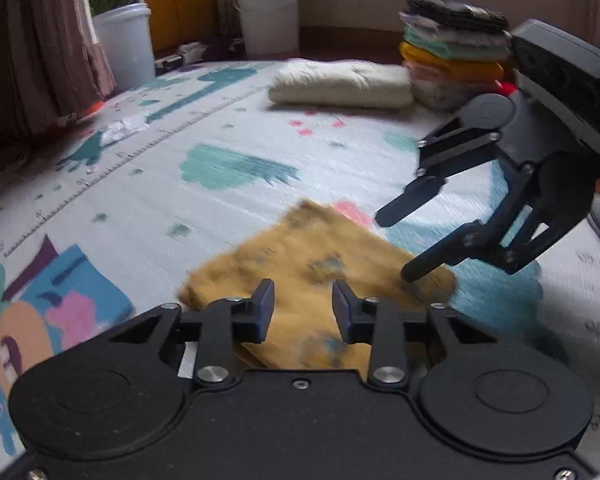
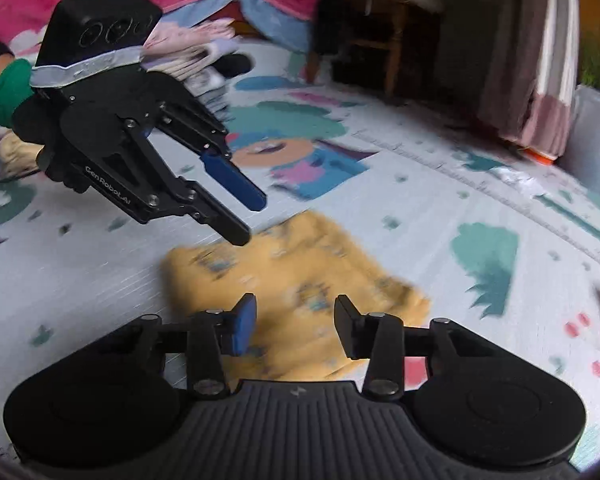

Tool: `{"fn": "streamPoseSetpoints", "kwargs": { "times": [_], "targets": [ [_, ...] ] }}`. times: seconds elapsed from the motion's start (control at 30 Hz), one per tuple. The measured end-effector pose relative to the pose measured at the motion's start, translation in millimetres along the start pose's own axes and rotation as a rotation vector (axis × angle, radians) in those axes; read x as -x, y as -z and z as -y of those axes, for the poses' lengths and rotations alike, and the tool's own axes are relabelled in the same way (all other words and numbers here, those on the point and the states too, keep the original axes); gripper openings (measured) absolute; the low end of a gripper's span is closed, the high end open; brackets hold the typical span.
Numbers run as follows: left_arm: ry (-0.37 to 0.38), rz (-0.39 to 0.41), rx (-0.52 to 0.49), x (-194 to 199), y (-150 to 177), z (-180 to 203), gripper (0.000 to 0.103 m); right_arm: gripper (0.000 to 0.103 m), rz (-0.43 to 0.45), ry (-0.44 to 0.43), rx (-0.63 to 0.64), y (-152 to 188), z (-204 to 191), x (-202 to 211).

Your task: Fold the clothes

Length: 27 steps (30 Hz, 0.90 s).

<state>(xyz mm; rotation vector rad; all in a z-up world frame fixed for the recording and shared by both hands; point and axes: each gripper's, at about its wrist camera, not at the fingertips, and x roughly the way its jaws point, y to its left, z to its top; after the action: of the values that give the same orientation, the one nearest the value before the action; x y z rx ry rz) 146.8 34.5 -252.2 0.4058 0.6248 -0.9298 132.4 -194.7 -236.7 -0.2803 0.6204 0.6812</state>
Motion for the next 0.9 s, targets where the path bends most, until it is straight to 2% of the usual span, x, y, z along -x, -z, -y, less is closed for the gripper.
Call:
{"fn": "streamPoseSetpoints", "kwargs": {
  "times": [0.03,0.07,0.13,0.17,0.2,0.23,0.27,0.3,0.37,0.4,0.43,0.47,0.53,0.6,0.67,0.8,0.9],
  "targets": [
    [0.01,-0.045,-0.003,-8.2,6.8,6.3,0.033,0.043,-0.033,-0.012,-0.007,1.7,-1.6,-6.0],
    [-0.006,-0.09,-0.008,-16.0,14.3,11.1,0.033,0.043,-0.102,-0.015,-0.012,5.9,-2.5,-17.6],
    [-0.013,-0.056,0.078,-17.5,28.3,8.4,0.033,0.043,-0.117,-0.049,-0.075,9.8,7.3,-22.8],
    [-0.013,-0.062,0.108,-14.6,25.5,4.3,0.034,0.043,-0.096,-0.03,-0.042,6.1,5.0,-15.9],
    [-0.023,-0.055,0.102,-9.2,21.5,4.8,0.034,0.043,-0.076,-0.01,-0.01,2.4,2.6,-9.1],
    [-0.02,-0.032,0.087,-4.3,20.4,7.0,0.034,0.043,-0.014,-0.018,-0.024,1.6,3.0,1.8],
    [-0.02,-0.025,0.072,-2.1,20.4,8.9,0.033,0.043,-0.065,-0.021,-0.05,4.8,4.3,-3.1],
    [-0.029,-0.078,0.072,-10.3,25.6,8.7,0.034,0.043,-0.117,-0.024,-0.075,8.0,5.7,-8.1],
    [0.003,-0.064,0.159,-11.1,32.1,-2.3,0.038,0.045,-0.121,-0.033,-0.113,15.6,10.8,-11.8],
    [0.006,-0.082,0.219,-8.0,27.4,-10.7,0.039,0.043,-0.109,-0.03,-0.111,14.6,11.8,-9.8],
    [-0.01,-0.058,0.279,0.7,23.4,-18.3,0.042,0.043,-0.096,-0.026,-0.11,13.6,12.7,-7.7],
    [-0.016,-0.019,0.338,10.2,21.8,-26.2,0.051,0.044,-0.033,-0.021,-0.148,11.7,15.2,3.6],
    [-0.028,0.034,0.501,19.1,26.5,-45.2,0.057,0.063,0.008,0.009,-0.276,10.8,27.1,11.2],
    [-0.022,0.029,0.641,10.5,34.0,-62.0,0.057,0.064,-0.012,0.015,-0.466,14.3,48.8,1.5],
    [-0.003,0.009,0.759,-1.6,41.3,-75.7,0.057,0.064,-0.035,0.019,-0.593,20.1,65.0,-10.7],
    [0.023,0.019,0.843,-10.6,50.1,-85.7,0.057,0.063,-0.043,-0.023,-0.802,32.9,91.4,-33.4],
    [0.044,0.029,0.871,-20.3,48.1,-89.6,0.056,0.063,-0.059,-0.023,-0.819,36.0,86.5,-38.2]
  ]
}}
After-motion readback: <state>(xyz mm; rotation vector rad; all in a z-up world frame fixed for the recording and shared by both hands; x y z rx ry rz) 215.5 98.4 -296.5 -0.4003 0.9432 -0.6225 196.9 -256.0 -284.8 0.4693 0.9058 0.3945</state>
